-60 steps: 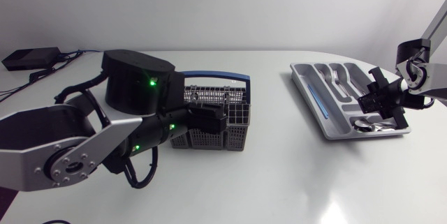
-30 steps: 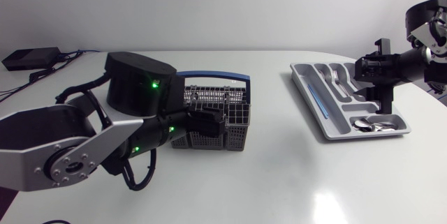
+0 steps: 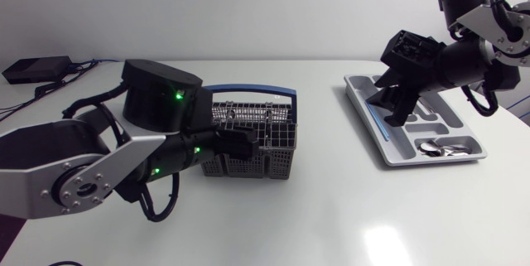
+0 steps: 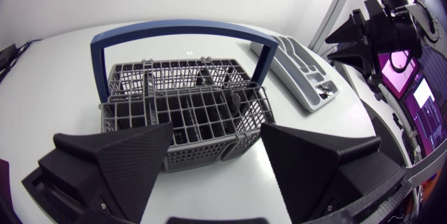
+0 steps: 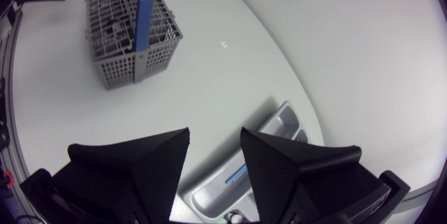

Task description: Unload the cutlery basket into the drawer organizer.

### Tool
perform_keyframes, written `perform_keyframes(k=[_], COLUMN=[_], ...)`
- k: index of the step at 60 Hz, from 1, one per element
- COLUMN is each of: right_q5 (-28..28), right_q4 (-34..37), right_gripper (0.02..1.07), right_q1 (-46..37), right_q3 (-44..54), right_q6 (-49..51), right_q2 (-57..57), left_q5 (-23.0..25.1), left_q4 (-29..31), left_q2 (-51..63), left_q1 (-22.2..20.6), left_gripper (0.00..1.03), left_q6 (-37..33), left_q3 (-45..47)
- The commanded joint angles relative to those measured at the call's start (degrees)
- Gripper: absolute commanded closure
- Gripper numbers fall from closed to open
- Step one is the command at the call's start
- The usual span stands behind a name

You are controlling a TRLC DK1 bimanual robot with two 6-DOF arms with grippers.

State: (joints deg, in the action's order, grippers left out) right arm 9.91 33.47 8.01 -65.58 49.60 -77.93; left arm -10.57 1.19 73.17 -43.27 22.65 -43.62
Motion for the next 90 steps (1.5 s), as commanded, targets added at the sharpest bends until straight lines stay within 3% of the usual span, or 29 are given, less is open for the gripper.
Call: perform_keyframes(k=[1, 12, 21, 23, 26, 29, 59, 77, 85, 90], right_q5=[0.5, 0.4, 0.5, 0.5, 3.0, 4.5, 6.3, 6.3, 4.9, 1.8], right_q4=[0.4, -1.2, -2.8, -3.3, -4.4, -4.8, -12.4, -11.8, -10.1, -5.6], right_gripper=[0.52, 0.53, 0.64, 0.72, 0.92, 1.01, 1.01, 1.01, 0.82, 0.61], right_q1=[3.2, 12.0, 17.0, 17.8, 18.0, 17.8, 19.5, 20.2, 20.7, 21.7], right_q3=[0.5, 1.4, 1.7, 1.5, 0.9, 0.8, 6.3, 4.6, 2.7, -0.3], right_q6=[-9.4, -23.8, -26.6, -27.3, -28.9, -29.5, -32.0, -34.2, -38.9, -43.9], right_q2=[1.5, 1.6, -0.6, -1.5, -3.9, -5.2, -15.2, -7.2, -5.3, -5.7], left_q5=[0.7, 2.0, 2.5, 2.7, 3.6, 4.0, 6.5, 6.9, 7.0, 7.0], left_q4=[0.2, 0.2, 0.2, 0.1, 0.0, -0.2, -3.1, -2.6, -1.8, -1.1], left_q2=[-0.4, 0.1, 0.5, 0.5, 0.7, 0.7, 3.1, 1.6, 0.2, -0.5], left_q1=[0.9, 3.1, 4.2, 4.7, 5.9, 6.5, 9.4, 9.3, 9.3, 9.3], left_gripper=[0.16, 0.16, 0.16, 0.16, 0.16, 0.16, 0.16, 0.16, 0.16, 0.15], left_q6=[-0.8, -1.0, -1.1, -1.1, -1.3, -1.5, -1.6, -1.8, -1.8, -2.2], left_q3=[-0.2, 0.2, 0.5, 0.5, 0.7, 1.0, 3.7, 2.9, 2.9, 2.7])
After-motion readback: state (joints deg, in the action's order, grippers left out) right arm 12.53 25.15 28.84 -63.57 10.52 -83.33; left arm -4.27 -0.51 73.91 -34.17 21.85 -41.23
